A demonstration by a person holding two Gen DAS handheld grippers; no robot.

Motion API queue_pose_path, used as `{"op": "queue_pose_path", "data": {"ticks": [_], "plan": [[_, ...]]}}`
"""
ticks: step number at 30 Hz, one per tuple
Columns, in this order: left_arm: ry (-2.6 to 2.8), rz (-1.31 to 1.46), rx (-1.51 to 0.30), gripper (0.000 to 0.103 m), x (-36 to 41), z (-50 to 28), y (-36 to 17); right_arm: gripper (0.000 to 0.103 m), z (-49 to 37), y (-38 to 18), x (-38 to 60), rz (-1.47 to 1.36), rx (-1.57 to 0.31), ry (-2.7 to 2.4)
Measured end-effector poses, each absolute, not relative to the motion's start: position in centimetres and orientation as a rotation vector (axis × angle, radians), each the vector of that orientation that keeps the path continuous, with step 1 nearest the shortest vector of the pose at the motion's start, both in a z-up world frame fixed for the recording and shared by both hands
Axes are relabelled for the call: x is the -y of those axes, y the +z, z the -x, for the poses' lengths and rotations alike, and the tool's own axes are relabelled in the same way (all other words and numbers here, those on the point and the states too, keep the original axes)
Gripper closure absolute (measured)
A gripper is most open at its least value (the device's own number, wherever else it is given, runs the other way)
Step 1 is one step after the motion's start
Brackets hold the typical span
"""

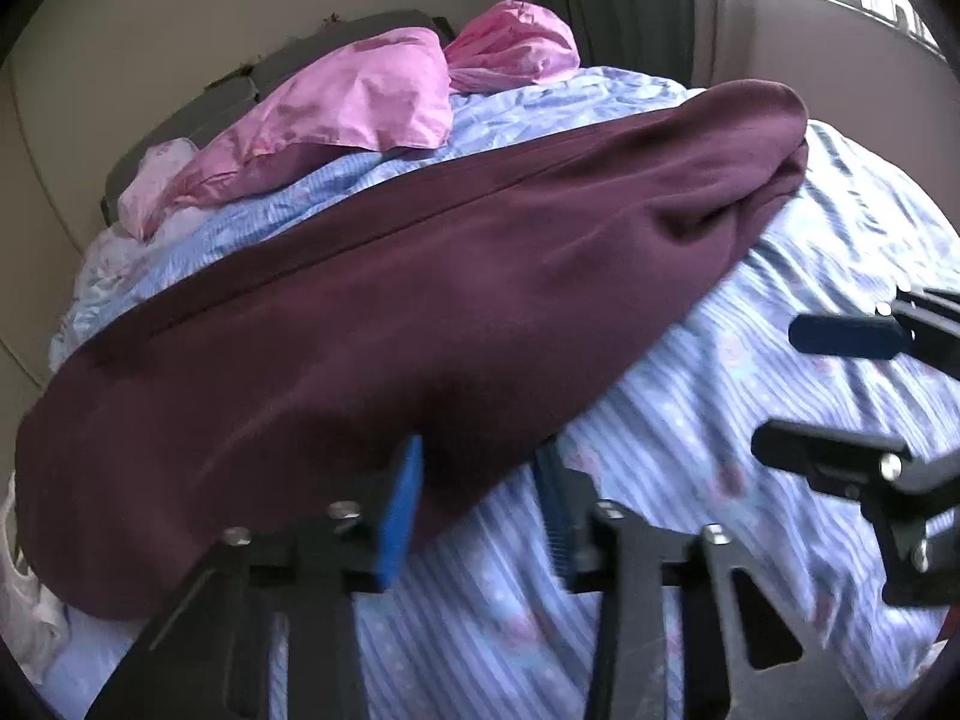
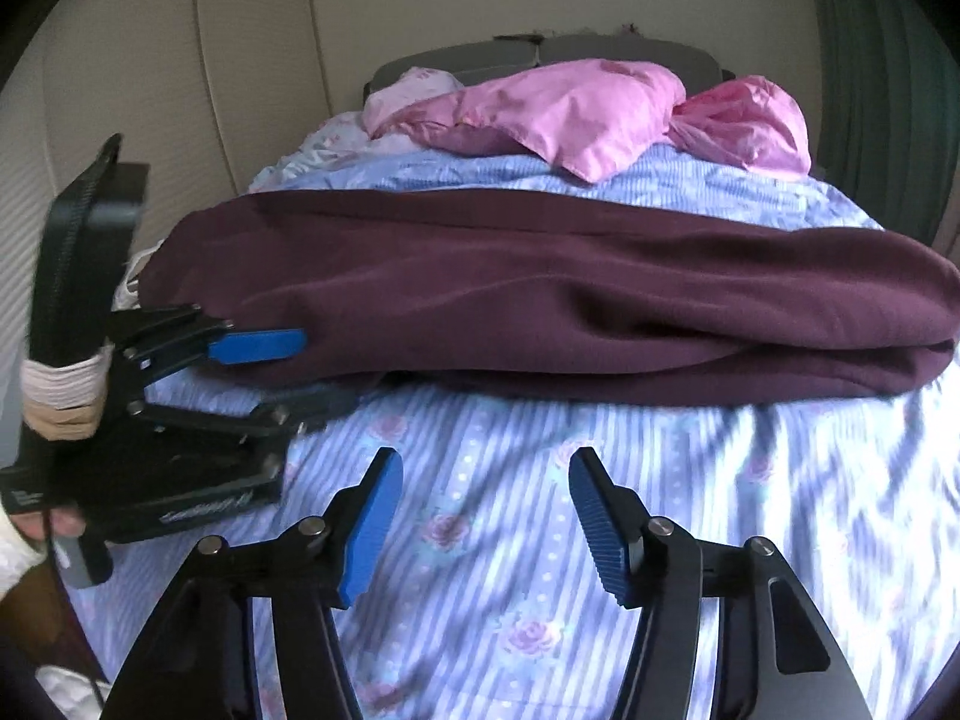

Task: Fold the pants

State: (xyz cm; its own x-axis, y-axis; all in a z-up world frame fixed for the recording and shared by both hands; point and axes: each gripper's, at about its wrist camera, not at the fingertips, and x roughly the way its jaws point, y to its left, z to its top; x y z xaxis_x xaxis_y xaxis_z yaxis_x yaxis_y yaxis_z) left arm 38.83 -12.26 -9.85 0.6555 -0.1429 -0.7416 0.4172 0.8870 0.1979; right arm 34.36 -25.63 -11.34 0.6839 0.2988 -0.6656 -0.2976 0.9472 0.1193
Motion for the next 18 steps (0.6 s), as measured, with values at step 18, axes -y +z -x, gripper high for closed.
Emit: {"op": "queue_pose_path", "data": {"ticks": [18], "plan": [[-0.344, -0.246, -0.852, 0.094, 8.4, -48.9, -6.8, 0.058, -40.2, -9.7, 21.7, 0.023, -0.707, 0.511]]}}
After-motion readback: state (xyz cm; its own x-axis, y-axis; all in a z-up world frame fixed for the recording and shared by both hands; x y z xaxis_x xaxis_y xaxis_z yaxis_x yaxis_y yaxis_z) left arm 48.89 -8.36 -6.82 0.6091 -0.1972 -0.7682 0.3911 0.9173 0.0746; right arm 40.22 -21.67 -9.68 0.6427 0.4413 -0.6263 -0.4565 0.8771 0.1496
